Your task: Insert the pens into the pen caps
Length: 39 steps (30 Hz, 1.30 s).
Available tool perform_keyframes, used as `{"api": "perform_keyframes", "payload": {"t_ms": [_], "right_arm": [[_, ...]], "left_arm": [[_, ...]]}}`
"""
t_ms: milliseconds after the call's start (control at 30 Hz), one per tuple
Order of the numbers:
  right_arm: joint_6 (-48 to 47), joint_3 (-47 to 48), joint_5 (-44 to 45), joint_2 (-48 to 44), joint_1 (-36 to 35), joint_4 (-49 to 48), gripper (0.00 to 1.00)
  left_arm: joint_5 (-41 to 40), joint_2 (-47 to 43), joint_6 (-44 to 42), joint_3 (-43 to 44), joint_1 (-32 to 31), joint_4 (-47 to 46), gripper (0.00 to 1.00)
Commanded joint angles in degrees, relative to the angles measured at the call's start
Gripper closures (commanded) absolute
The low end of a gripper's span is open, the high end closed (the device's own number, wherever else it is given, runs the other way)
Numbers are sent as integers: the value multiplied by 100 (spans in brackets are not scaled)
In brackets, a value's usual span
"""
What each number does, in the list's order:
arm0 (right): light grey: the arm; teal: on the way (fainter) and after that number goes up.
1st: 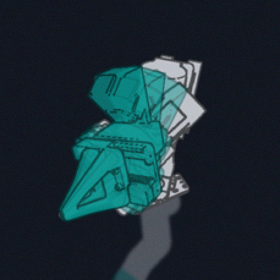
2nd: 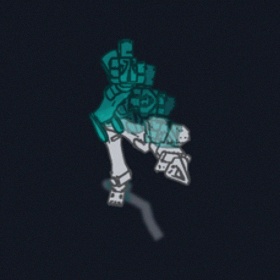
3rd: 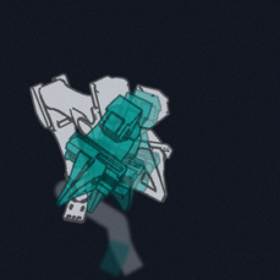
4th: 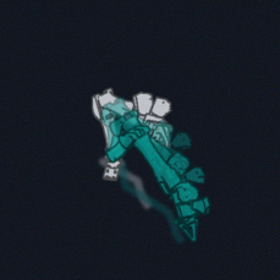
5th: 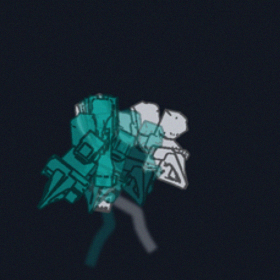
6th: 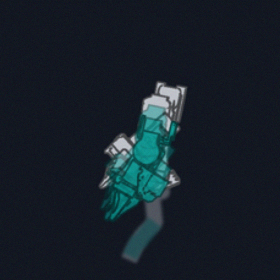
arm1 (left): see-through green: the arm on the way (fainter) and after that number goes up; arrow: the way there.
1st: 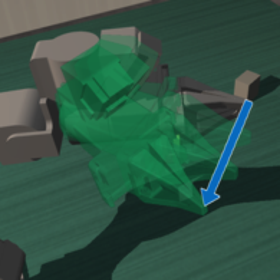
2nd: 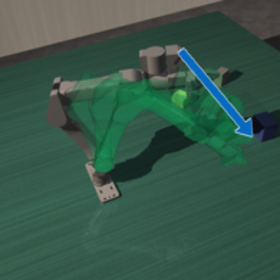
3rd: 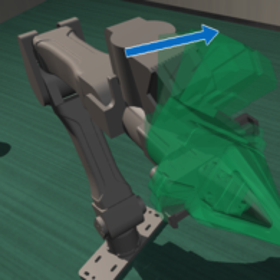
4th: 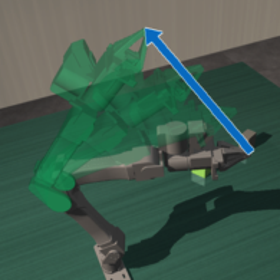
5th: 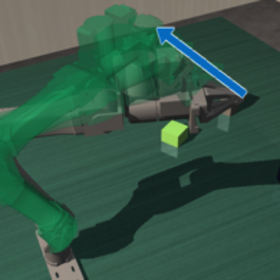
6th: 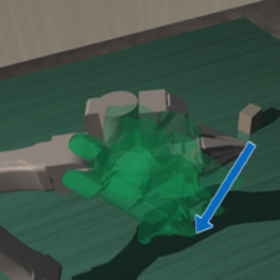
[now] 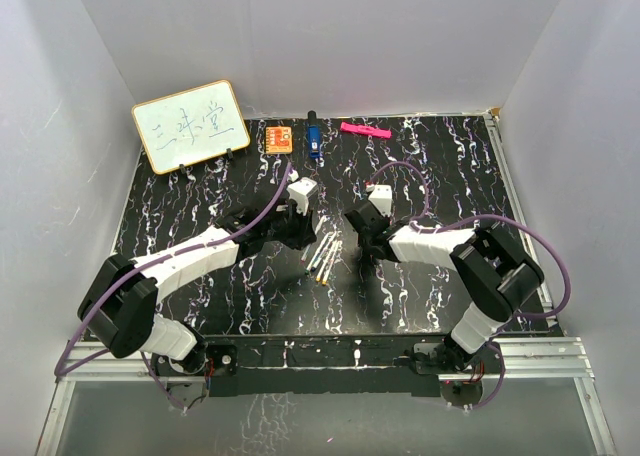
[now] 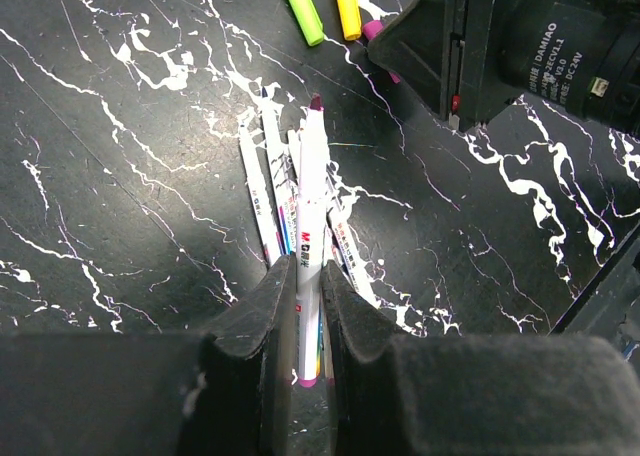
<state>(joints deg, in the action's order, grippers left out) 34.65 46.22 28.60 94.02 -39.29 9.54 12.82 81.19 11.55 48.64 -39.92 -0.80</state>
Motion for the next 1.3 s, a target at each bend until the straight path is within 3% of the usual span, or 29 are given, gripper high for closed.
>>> {"api": "perform_keyframes", "payload": {"t_ms": [0, 200, 467, 767, 1067, 1267], "right_arm": [[106, -10, -101, 277, -47, 700, 100], [24, 185, -170, 204, -53, 775, 100], [-584, 805, -8, -810, -46, 621, 100], [-958, -375, -552, -2762, -43, -2018, 100], [-434, -1655, -1064, -3765, -39, -4147, 100], [-333, -2118, -1173, -4162, -43, -5078, 100]], "left_arm": [[-80, -253, -47, 31, -24, 49, 100], [-96, -253, -39, 14, -19, 79, 100], [40, -253, 6, -33, -22, -125, 100], [934, -212, 491, -135, -26, -1173, 100], [2439, 161, 1488, -197, -24, -2911, 100], [2698, 383, 1893, -256, -22, -3415, 100]]}}
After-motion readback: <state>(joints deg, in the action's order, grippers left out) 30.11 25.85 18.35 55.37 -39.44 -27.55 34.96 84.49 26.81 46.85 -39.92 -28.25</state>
